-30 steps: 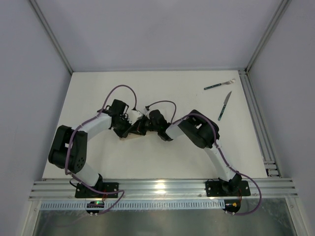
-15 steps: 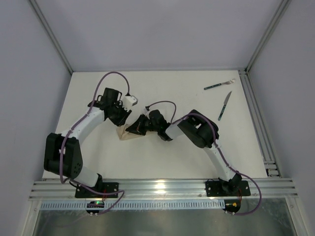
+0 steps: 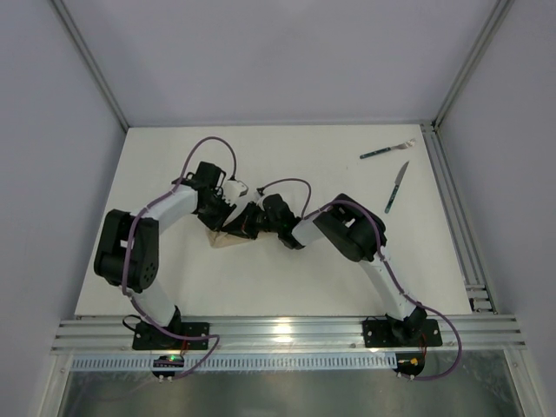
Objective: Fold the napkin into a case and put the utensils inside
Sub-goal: Grasp the top corner of the smaller rectangle folded napkin from the folded napkin.
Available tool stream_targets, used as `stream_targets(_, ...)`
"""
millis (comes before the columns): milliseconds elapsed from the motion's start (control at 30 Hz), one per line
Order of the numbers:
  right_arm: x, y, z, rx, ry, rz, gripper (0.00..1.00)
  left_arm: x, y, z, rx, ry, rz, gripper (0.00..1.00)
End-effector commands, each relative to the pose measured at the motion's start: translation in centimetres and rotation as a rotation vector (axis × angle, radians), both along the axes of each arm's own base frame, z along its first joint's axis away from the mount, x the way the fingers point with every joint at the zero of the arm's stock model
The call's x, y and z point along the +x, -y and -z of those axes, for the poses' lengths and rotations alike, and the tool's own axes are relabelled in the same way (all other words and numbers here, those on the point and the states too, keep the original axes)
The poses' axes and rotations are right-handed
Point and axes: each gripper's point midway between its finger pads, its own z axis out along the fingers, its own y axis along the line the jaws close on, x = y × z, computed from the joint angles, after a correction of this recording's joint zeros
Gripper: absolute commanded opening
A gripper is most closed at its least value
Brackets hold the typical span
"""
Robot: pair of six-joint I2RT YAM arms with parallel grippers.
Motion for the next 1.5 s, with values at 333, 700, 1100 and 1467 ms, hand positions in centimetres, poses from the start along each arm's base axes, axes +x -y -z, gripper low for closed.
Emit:
stream_targets(333,1.1,-0.2,-0.6,0.021,0.020,0.031,0.04,0.3,0.9,0.5,-0.037,0.003,-0.003,0.00)
stream_targets(700,1.5,-2.4,-4.2,0.103,0.086,-0.021,0.04,-0.7,1.9,-4.4,-0.133,0.093,0.041,0.00)
stream_targets(1100,3.4,-3.2,-0.9,0.085,-0.006,0.062,0.04,-1.4,1.8,-2.6,-0.117,0.028,0.040,0.00)
stream_targets(1467,3.6,-2.8,-0.7,0.095,-0.071,0.111,0.12,-1.0,-0.3,1.8,0.008,-0.006,0.031,0.02)
